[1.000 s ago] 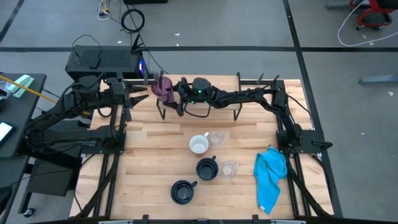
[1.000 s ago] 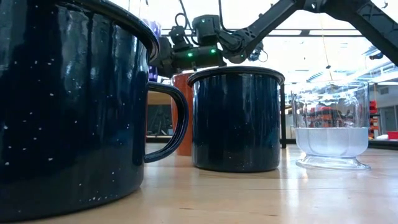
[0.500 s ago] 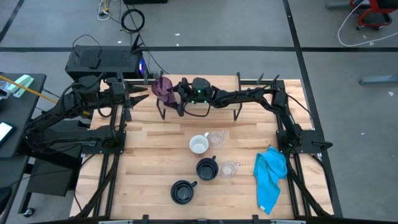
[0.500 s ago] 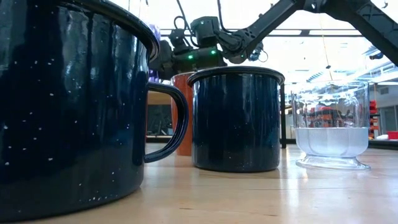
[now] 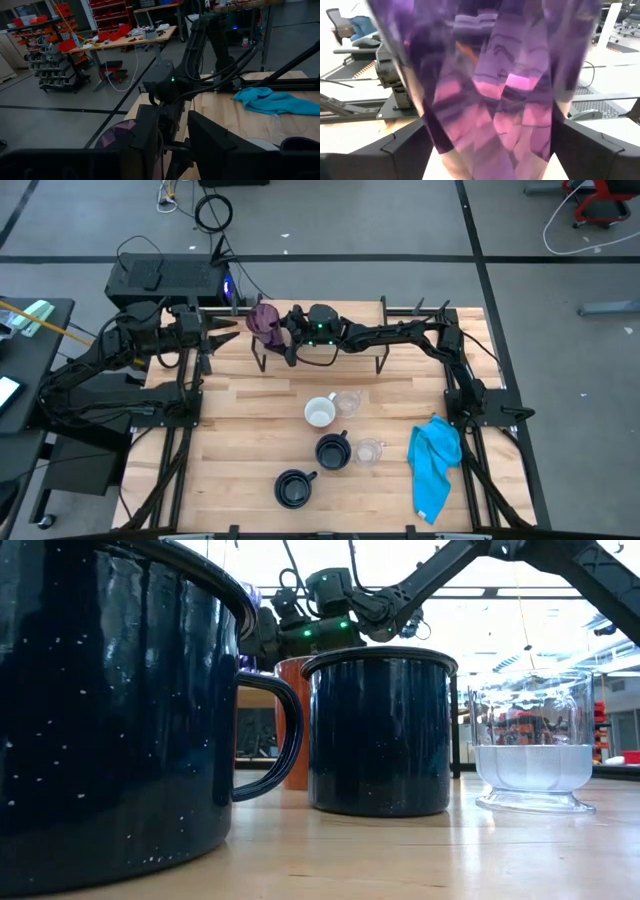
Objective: Stack small to large cups/mugs on shelf
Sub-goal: Put the violet cup on the shelf
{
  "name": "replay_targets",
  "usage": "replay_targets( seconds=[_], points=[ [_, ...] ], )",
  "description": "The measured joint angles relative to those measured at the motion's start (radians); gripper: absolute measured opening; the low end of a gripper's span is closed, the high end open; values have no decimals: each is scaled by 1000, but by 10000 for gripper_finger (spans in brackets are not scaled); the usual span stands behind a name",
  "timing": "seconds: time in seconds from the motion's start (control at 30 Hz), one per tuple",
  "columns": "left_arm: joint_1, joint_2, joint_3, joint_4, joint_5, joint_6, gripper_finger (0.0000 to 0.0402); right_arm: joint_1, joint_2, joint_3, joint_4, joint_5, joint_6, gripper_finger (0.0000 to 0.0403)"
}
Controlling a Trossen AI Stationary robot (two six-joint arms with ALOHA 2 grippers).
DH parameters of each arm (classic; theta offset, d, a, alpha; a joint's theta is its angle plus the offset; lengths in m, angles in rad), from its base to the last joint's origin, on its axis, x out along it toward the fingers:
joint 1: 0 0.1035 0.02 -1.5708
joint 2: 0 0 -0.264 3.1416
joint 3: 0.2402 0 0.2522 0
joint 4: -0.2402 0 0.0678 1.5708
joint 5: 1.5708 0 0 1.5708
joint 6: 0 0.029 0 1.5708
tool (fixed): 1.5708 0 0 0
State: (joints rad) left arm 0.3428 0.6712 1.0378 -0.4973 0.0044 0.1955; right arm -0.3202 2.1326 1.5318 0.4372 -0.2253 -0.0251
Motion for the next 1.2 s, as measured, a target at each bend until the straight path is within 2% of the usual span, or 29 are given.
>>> replay_targets(
  seconds=[0.17,0.4,0.63,0.97,1.2],
  points=[
    [0,0,0,0,0,0,110,-1,2,0,-29,18,-4,396],
    [0,0,0,0,0,0,111,-5,-1,0,-48,15,-19,385],
    [0,0,0,0,0,0,108,-5,-10,2,-78,-8,-27,397],
    [0,0,1,-1,0,0,107,-5,-12,100,-286,-31,-81,399],
    [0,0,1,-6,0,0,107,-12,-13,138,-332,-17,-110,399]
  ],
)
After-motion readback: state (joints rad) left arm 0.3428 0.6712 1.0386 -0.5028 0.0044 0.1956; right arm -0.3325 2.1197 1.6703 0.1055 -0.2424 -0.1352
